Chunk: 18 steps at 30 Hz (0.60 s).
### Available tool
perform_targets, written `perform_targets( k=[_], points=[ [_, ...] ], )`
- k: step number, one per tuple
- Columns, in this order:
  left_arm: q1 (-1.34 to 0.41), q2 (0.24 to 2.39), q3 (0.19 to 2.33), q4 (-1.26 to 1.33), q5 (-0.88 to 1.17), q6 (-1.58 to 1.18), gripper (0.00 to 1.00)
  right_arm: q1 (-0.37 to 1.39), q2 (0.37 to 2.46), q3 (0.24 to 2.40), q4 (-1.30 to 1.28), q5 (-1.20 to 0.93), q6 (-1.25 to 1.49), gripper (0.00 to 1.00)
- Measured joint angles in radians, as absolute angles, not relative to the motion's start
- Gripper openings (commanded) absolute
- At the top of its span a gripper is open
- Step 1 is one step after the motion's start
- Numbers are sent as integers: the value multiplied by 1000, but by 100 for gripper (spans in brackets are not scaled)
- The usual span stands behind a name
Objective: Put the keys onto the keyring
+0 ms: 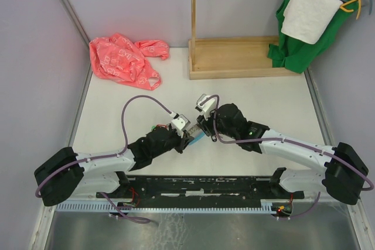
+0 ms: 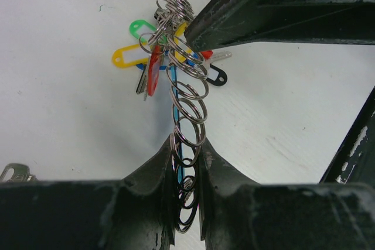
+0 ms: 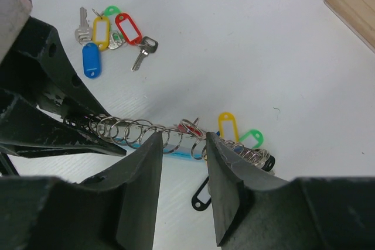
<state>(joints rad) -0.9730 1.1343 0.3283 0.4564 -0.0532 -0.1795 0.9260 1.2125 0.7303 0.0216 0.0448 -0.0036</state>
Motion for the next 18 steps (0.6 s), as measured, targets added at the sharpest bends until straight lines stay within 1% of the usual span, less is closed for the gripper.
perform_targets(
  k=[12,18],
  points=[
    [-979,1136,333,450,-67,-176,7,920,1232,730,46,36,80,40],
    [-980,1140,335,450,-75,-176,7,918,1237,731,46,18,101,42]
  ],
)
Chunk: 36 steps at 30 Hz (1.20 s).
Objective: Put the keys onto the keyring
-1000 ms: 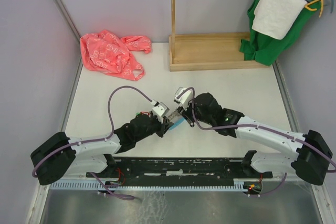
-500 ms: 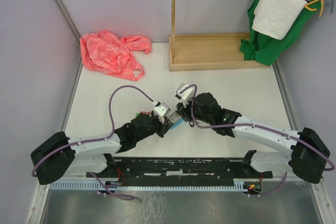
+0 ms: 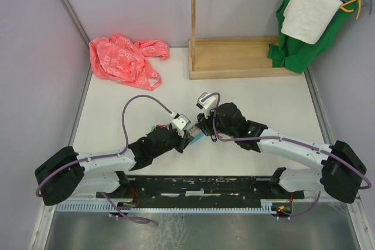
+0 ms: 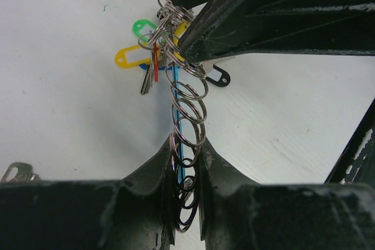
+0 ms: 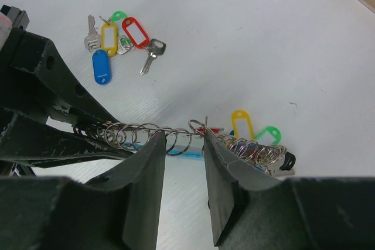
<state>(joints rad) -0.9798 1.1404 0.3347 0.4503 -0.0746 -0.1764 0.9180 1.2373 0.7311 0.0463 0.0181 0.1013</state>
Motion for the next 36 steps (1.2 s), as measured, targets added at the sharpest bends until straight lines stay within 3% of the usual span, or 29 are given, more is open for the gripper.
perform_targets(
  k=[25,31,36],
  points=[
    [-994,1159,347,448,-96,-176,7,905,1239,738,26,-44,133,46],
    [-995,1160,347,448,-96,-176,7,905,1243,738,22,-37,127,41],
    [-995,1160,347,448,-96,-176,6,907,1253,739,14,-16,116,32]
  ],
)
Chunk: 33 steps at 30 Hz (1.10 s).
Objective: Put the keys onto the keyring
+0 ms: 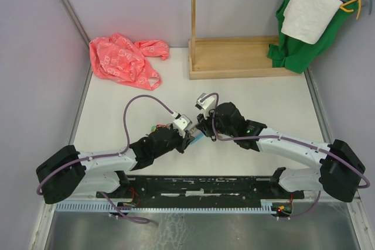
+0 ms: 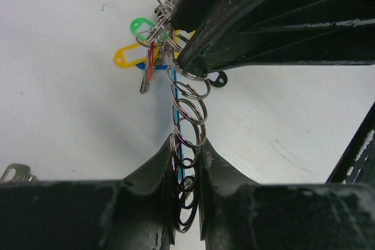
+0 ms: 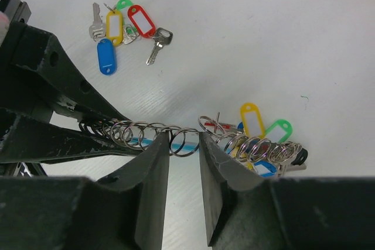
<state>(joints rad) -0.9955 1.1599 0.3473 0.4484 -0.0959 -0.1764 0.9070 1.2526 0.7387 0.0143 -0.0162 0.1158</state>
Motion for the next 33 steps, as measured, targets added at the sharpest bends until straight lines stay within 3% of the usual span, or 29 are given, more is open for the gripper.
perform_targets(
  k=[8,17,26,33],
  points=[
    [-995,1160,348,449,-96,-176,6,916,1229,741,-11,18,84,19],
    [-997,1160,349,446,-99,-176,6,914,1217,741,-81,89,38,19],
    [-1000,1161,357,433,-100,-176,6,914,1214,741,-76,71,19,23],
    [-1004,1161,360,427,-102,-171,6,900,1213,741,-66,43,19,35]
  ],
)
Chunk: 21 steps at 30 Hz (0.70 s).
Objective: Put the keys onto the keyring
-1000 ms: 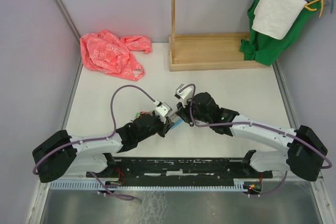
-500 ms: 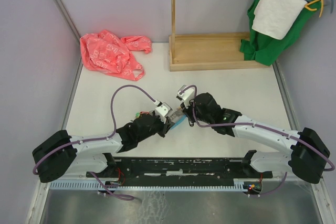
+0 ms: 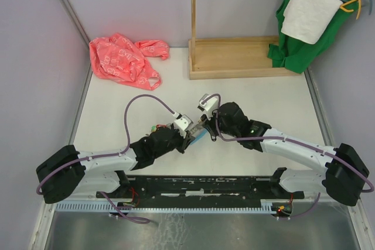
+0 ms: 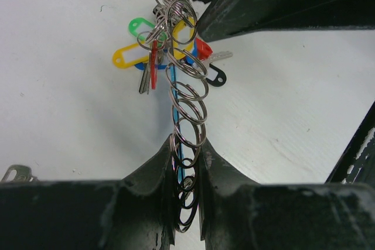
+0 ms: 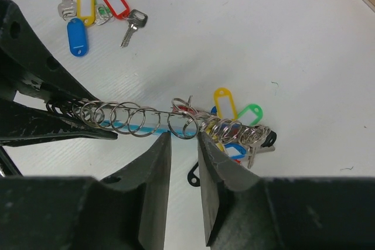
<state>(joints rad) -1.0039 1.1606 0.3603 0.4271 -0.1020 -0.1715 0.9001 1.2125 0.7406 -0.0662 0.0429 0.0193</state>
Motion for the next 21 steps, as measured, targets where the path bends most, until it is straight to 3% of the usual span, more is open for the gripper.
perform_targets(
  k=[11,21],
  points=[
    [-1011,1147,361,406,-97,-49,5,661,1158,851,-222,-213,21,49],
    [-1011,1136,363,383,-91,87,4,645,1276,941,-316,-418,9,46]
  ],
)
